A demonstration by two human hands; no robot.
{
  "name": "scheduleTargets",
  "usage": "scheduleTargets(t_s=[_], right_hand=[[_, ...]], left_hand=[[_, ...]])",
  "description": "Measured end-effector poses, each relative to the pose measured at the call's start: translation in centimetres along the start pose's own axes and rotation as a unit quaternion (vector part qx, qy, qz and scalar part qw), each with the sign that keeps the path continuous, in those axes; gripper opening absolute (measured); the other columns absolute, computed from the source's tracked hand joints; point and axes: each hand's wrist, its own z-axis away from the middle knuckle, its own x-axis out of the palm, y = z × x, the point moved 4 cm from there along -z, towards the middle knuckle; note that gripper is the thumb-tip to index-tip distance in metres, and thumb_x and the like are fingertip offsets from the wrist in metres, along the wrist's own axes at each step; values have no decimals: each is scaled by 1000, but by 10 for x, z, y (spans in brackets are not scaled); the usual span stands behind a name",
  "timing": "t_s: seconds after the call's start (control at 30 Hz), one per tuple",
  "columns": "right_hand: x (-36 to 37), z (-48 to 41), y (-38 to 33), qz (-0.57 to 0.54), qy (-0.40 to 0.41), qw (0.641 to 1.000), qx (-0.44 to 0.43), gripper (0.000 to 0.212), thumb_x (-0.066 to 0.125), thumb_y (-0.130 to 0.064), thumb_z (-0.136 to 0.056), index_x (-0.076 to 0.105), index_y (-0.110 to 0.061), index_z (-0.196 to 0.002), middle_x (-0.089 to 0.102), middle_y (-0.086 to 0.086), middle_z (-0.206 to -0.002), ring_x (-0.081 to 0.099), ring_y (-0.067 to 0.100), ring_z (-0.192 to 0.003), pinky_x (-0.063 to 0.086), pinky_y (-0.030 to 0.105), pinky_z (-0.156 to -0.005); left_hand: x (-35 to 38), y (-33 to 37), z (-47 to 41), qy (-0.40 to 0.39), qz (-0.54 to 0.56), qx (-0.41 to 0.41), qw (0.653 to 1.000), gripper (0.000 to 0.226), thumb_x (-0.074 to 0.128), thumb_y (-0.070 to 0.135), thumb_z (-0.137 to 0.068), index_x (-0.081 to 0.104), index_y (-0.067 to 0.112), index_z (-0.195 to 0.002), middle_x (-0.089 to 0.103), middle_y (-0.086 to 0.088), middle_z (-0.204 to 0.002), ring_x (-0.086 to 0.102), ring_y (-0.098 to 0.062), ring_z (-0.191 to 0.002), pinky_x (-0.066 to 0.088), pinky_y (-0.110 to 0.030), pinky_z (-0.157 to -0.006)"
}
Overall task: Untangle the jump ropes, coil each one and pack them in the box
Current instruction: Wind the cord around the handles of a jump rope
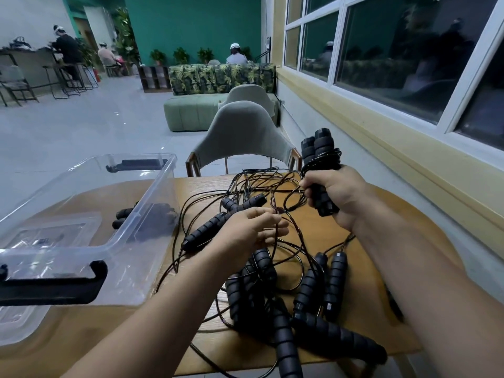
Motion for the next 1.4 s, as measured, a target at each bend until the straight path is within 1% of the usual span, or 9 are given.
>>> scheduleTargets(t_s=[0.27, 0.47, 0.67, 0.83, 0.93, 1.0, 1.13, 1.3, 1.4], right_hand=[[-8, -1, -3, -12, 6, 1000, -3, 18, 70, 5, -82, 69, -2, -99, 66, 11, -75, 61, 20, -60, 53, 33, -57], [-12, -2, -4, -15, 10, 1000, 3, 13, 71, 4, -83, 70, -4, -92, 65, 8, -69, 60, 20, -58, 52, 34, -58], [-7, 0, -2, -19, -11, 1000, 14, 14, 71, 4, -82, 69, -4, -93, 65, 10, -73, 59, 22, -61, 50, 37, -63], [3, 9, -2, -14, -33, 999, 15, 14, 69, 5, -84, 68, -4, -95, 63, 12, -75, 58, 21, -61, 47, 37, -63], [3, 10, -2, 2, -33, 999, 17, 13, 70, 3, -84, 69, -4, -95, 64, 10, -72, 59, 22, -62, 48, 37, -63], [2, 10, -1, 7, -34, 999, 19, 13, 71, 2, -84, 70, -3, -95, 64, 11, -73, 59, 22, -63, 50, 36, -62], [3, 9, -1, 14, -33, 999, 22, 12, 72, 3, -84, 70, -3, -95, 65, 10, -73, 60, 20, -62, 52, 34, -60], [2, 10, -3, 17, -35, 999, 17, 11, 71, 4, -85, 69, -4, -93, 63, 9, -71, 59, 19, -60, 51, 31, -57], [-1, 10, -5, 30, -36, 999, 12, 13, 71, 6, -85, 68, -4, -94, 63, 10, -72, 60, 20, -61, 52, 33, -59]], left_hand=[[-13, -8, 1, -42, -18, -32, 998, 19, 71, 23, -100, 70, 8, -112, 71, -6, -89, 64, -9, -68, 44, -14, -53], [-14, 0, 0, -60, 86, -64, 992, 35, 66, 34, -102, 73, 3, -118, 22, 8, -68, 23, -3, -49, 21, -16, -44], [-18, -11, -10, -8, -34, -47, 998, 37, 69, 42, -101, 70, 11, -122, 55, 6, -81, 46, -5, -62, 32, -18, -52], [-40, -16, -36, 154, 2, -29, 988, 16, 60, 30, -102, 63, 18, -92, 66, -2, -89, 56, -12, -65, 37, -27, -56], [-66, 5, -42, 283, -332, 133, 890, 14, 65, 17, -91, 59, 23, -102, 65, 4, -104, 61, -12, -86, 45, -30, -70], [-74, 13, -48, 277, -462, 184, 822, 26, 72, 21, -84, 62, 26, -107, 57, 8, -107, 58, -14, -98, 49, -33, -81], [-84, 17, -63, 186, -596, 133, 770, 38, 71, 38, -82, 66, 39, -120, 55, 7, -125, 49, -20, -121, 46, -46, -103], [-99, 10, -65, 95, -684, 102, 716, 37, 76, 48, -83, 65, 45, -119, 57, 10, -126, 51, -20, -120, 45, -51, -103], [-103, 18, -59, 115, -647, 157, 737, 32, 80, 37, -81, 60, 42, -106, 65, 10, -112, 61, -23, -108, 53, -48, -92]])
